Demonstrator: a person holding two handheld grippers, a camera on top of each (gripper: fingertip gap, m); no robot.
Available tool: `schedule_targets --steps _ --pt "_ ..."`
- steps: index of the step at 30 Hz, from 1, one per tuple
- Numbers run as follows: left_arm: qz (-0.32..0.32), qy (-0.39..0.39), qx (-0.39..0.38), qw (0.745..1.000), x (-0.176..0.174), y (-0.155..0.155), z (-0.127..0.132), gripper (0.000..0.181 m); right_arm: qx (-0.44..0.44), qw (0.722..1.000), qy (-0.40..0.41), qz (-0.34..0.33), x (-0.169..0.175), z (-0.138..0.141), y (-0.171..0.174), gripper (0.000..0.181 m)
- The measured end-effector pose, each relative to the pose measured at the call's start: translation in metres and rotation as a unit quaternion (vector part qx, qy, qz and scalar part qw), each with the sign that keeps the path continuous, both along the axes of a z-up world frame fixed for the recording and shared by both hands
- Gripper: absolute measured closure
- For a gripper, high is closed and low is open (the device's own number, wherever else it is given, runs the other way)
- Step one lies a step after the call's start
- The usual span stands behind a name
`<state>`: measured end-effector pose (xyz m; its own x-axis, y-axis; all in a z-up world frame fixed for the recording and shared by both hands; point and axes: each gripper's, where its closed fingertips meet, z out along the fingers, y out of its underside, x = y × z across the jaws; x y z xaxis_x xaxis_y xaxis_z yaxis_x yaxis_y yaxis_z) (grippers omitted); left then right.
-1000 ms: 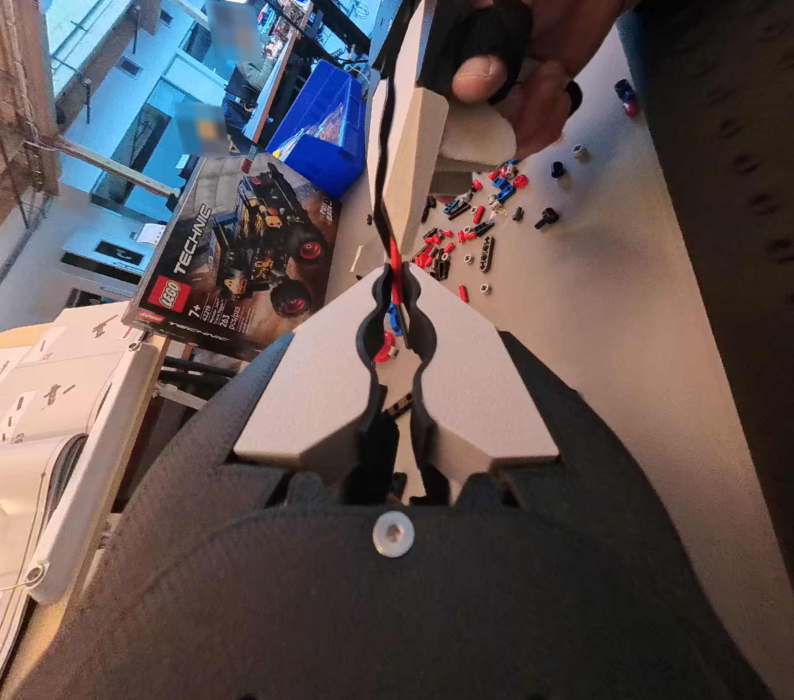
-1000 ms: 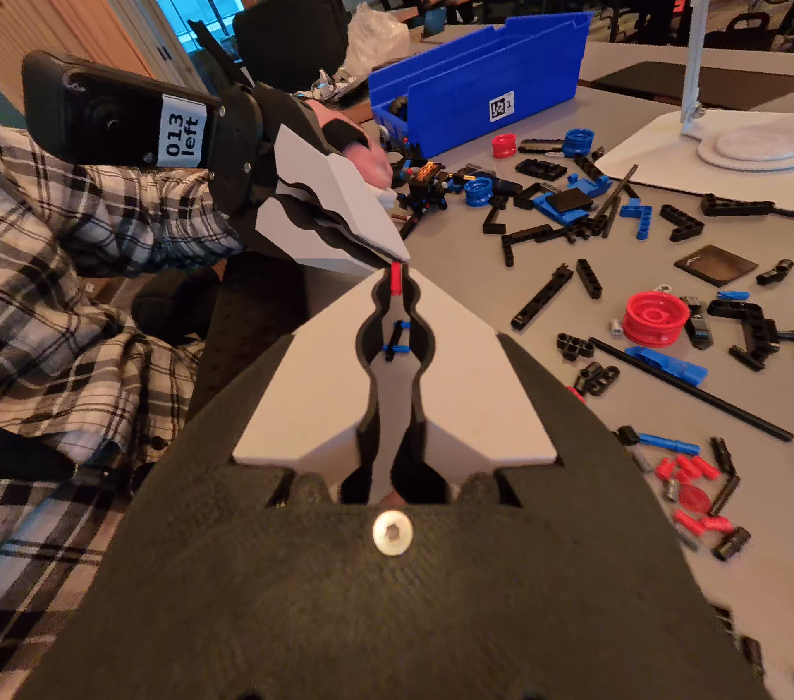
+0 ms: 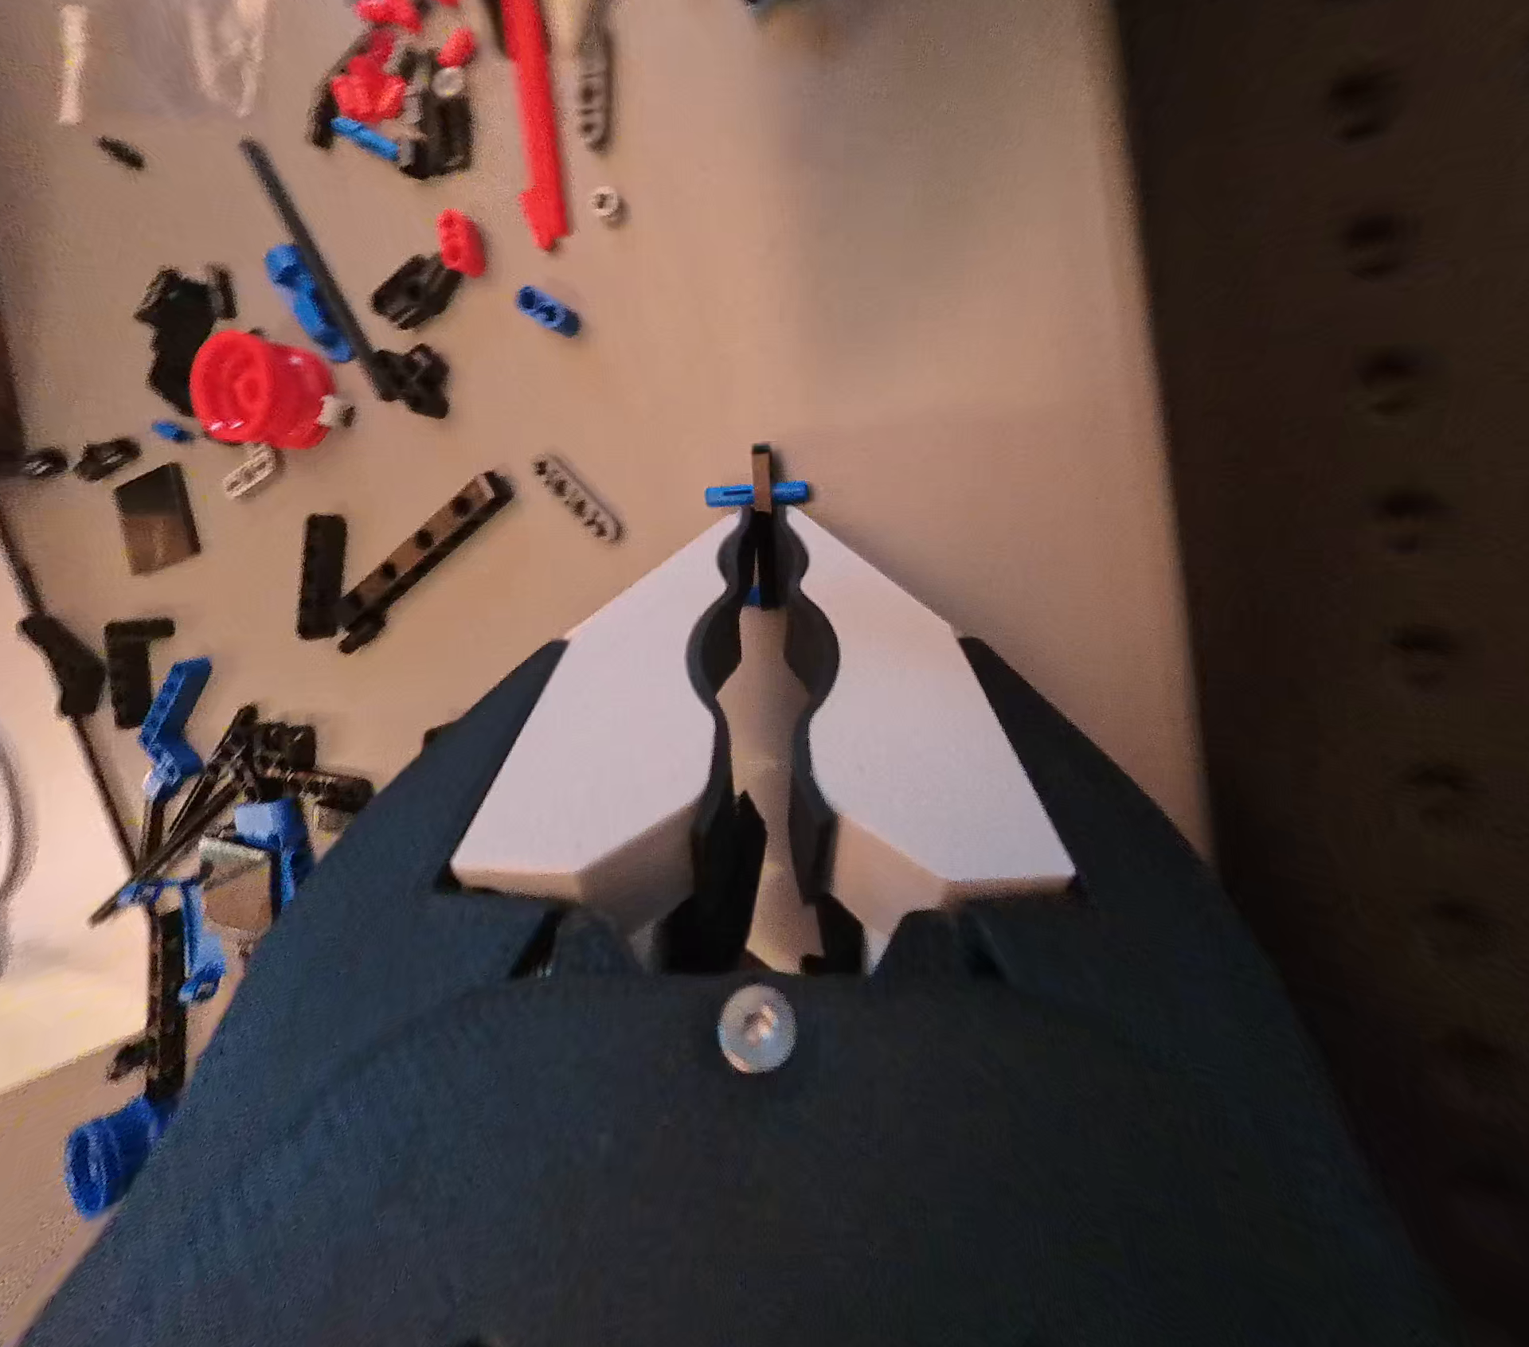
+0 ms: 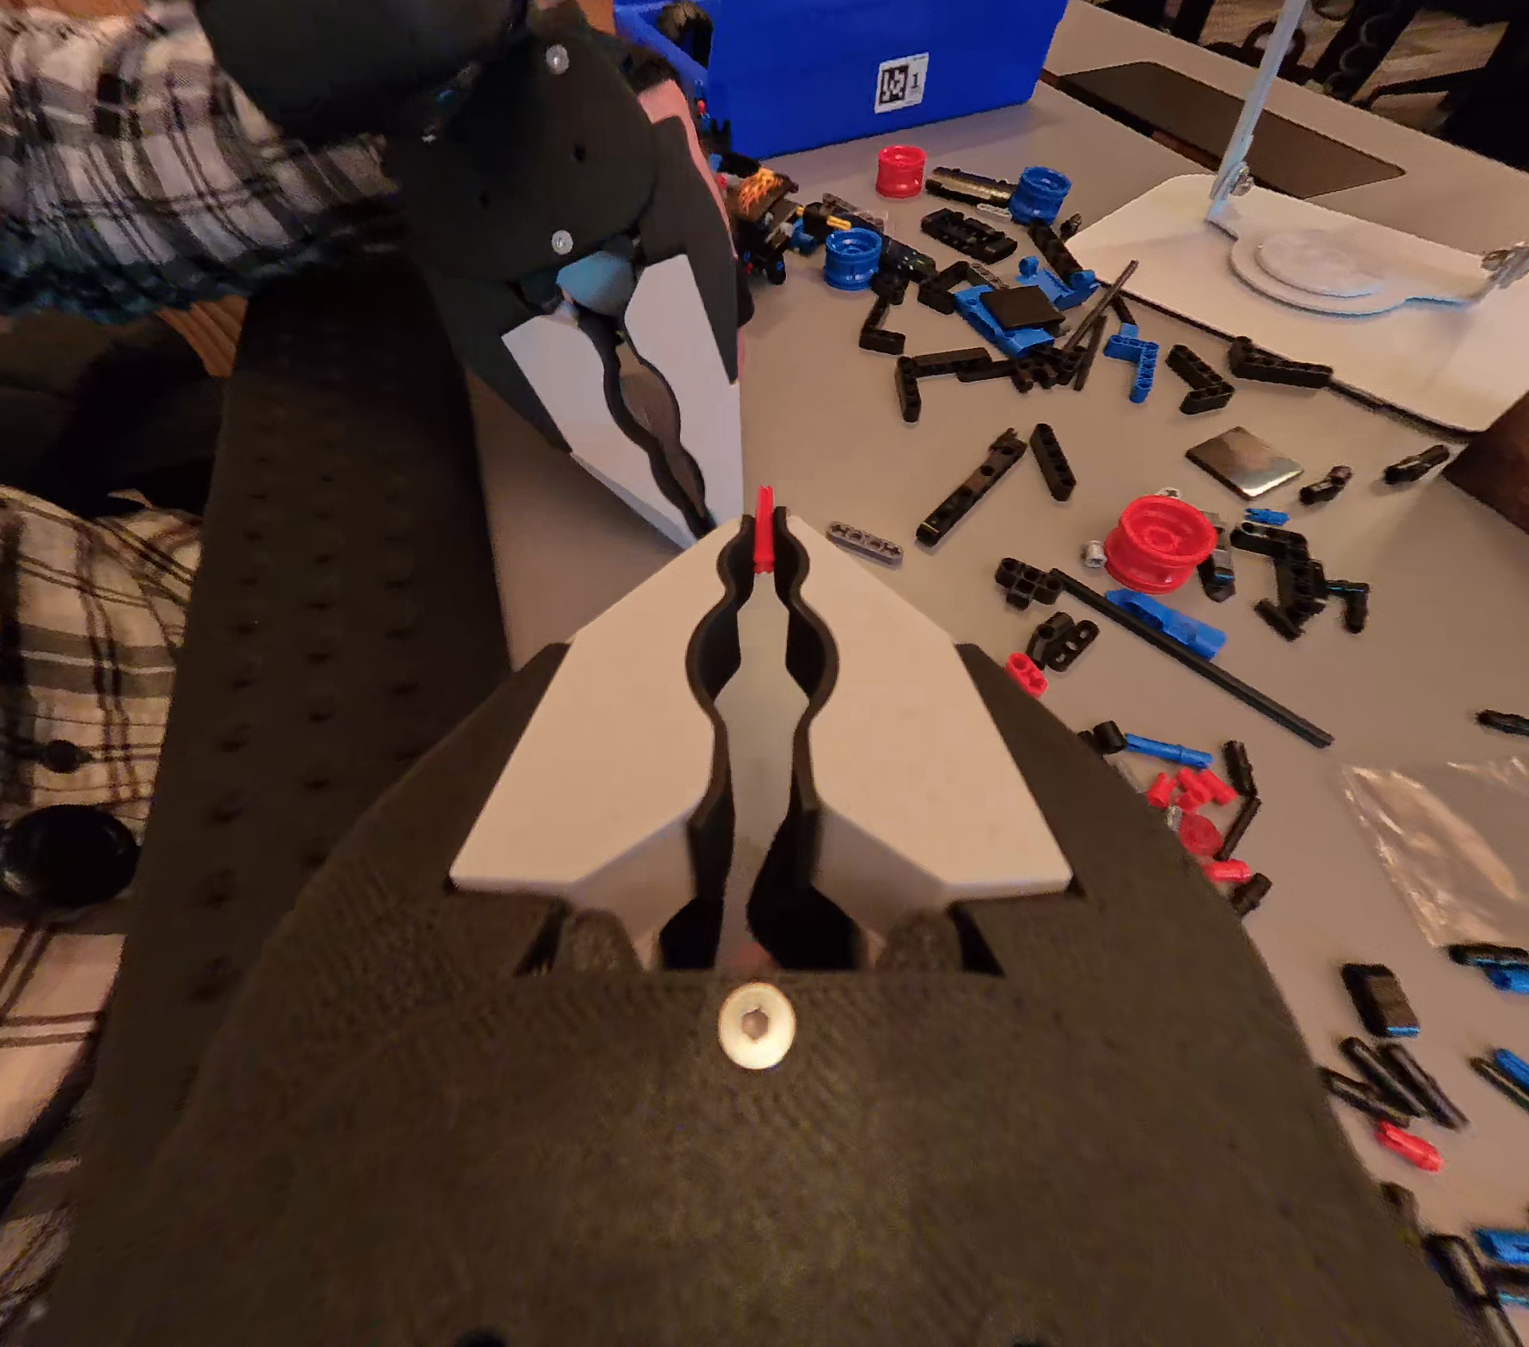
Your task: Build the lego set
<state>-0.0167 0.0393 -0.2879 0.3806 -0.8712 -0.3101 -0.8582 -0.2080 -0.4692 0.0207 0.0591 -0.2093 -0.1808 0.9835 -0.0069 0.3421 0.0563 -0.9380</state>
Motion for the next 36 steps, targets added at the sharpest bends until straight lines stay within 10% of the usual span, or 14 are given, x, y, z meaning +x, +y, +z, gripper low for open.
schedule_targets --steps 12,36 --pt "0.180 -0.343 -0.023 0.921 0.026 0.029 0.054 0.181 0.184 0.979 -0.011 -0.089 0.002 -0.004 0.004 0.181" --pt "0.225 -0.399 0.044 0.888 0.030 0.043 0.077 0.181 0.274 0.943 0.011 -0.190 0.002 0.014 0.023 0.181"
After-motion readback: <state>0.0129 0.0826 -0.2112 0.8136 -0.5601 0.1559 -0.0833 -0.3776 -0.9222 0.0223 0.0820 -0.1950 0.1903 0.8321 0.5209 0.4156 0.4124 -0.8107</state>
